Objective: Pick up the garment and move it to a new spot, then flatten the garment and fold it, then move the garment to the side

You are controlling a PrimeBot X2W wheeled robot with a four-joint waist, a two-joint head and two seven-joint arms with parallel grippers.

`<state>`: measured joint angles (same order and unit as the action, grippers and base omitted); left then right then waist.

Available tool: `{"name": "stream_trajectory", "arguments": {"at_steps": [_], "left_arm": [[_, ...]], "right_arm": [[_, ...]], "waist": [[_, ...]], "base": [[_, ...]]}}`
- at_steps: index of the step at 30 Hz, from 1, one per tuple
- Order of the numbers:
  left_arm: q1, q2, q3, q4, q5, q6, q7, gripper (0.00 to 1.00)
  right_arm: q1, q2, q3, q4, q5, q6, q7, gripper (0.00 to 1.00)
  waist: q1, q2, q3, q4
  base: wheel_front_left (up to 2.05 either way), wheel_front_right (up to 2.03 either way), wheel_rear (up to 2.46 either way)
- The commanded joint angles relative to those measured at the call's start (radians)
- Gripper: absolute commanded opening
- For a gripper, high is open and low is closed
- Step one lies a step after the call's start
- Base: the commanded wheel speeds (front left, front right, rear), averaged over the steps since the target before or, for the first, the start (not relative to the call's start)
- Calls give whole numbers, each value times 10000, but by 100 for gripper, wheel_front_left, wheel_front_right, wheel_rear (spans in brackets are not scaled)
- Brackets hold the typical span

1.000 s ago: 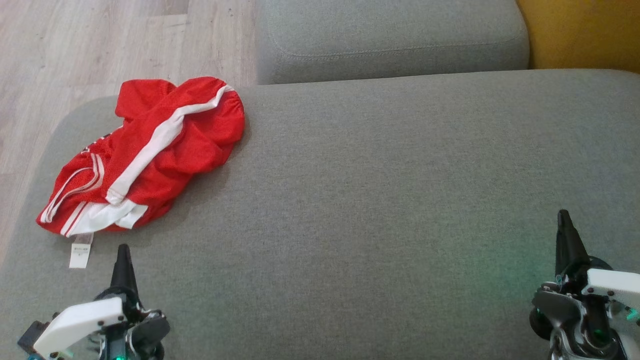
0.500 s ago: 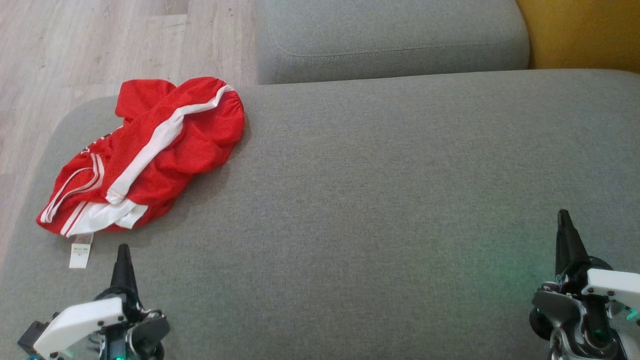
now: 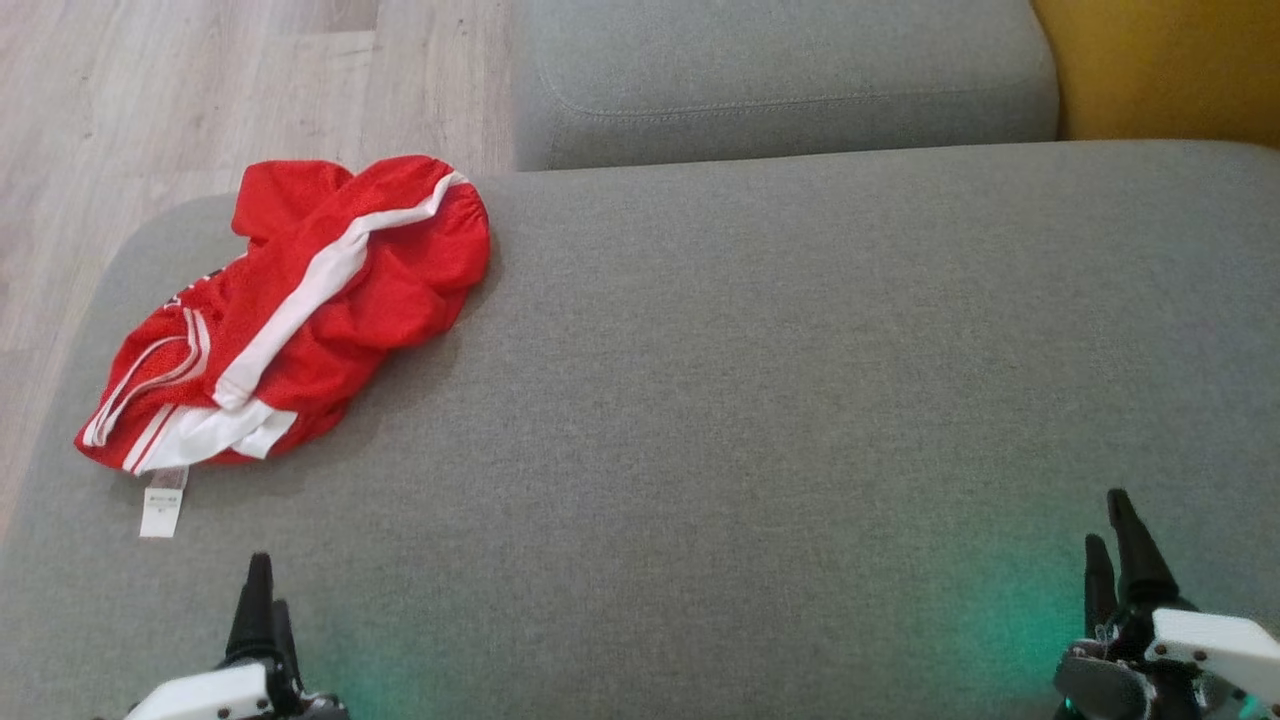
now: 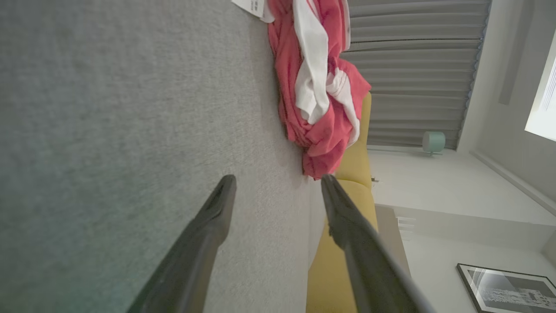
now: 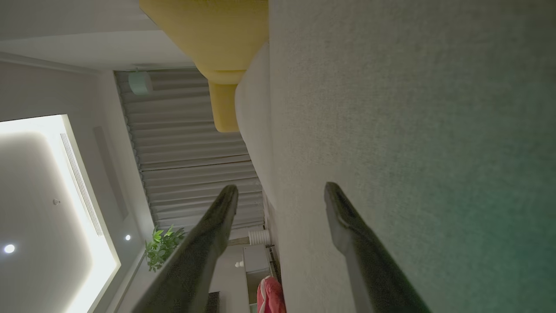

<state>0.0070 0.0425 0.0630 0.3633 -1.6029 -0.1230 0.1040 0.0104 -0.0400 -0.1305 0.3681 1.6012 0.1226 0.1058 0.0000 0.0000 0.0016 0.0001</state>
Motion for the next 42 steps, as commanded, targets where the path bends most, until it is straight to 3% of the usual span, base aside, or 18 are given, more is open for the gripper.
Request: {"name": "stream_trajectory", "arguments": {"at_steps": [1, 42], "left_arm": [[-406, 23, -80, -303, 90, -2, -103, 100], [74, 42, -852, -1222, 5089, 577, -1307, 100]], "right_arm": [[-401, -14, 105, -351, -33, 4, -100, 100], [117, -44, 1035, -943, -5430, 30, -1313, 100]], "waist": [[0, 0, -40, 3], [0, 0, -809, 43]], "base": [[0, 0, 0], [0, 0, 0]]}}
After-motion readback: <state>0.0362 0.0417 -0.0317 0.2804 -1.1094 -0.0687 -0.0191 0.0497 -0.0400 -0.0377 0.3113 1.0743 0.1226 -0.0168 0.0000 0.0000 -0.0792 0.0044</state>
